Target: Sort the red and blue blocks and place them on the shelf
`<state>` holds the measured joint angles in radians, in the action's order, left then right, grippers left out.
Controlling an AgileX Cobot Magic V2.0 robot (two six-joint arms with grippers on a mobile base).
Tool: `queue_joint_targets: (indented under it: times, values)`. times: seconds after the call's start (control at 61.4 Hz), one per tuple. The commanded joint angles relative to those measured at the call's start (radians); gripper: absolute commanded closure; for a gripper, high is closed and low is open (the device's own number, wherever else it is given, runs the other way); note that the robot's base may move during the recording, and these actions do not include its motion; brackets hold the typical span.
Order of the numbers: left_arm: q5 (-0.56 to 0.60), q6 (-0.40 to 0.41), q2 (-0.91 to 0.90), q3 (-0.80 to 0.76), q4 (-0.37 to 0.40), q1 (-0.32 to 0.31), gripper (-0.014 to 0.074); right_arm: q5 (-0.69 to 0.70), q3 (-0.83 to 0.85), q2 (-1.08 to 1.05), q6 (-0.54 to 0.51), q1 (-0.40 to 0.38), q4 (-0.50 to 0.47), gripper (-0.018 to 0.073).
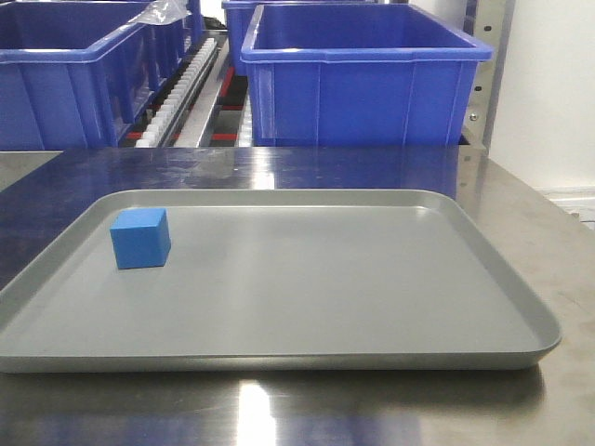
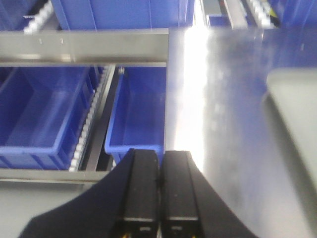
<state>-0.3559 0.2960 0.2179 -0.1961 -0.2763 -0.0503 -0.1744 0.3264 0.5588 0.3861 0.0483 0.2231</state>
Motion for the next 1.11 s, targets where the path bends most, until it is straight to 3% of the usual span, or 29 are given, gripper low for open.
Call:
queue_joint_targets:
  times: [0.0,0.195,0.358,1.091]
  values:
    - [0.075,0.004,0.131,-0.141,0.004,-0.001,0.0463,0.087,0.029,-0.002,-0.006,-0.005,0.018,0.0512]
    - [0.073,0.004,0.36,-0.342,0.017,-0.001,0.0463,0.087,0.029,-0.002,-0.006,-0.005,0.018,0.0512]
    - [0.076,0.004,0.464,-0.376,0.05,-0.001,0.0463,0.087,0.029,-0.002,-0.006,-0.005,0.018,0.0512]
    - [0.021,0.004,0.48,-0.376,0.087,-0.001,0.0463,0.087,0.029,-0.002,-0.006,-0.005,0.018,0.0512]
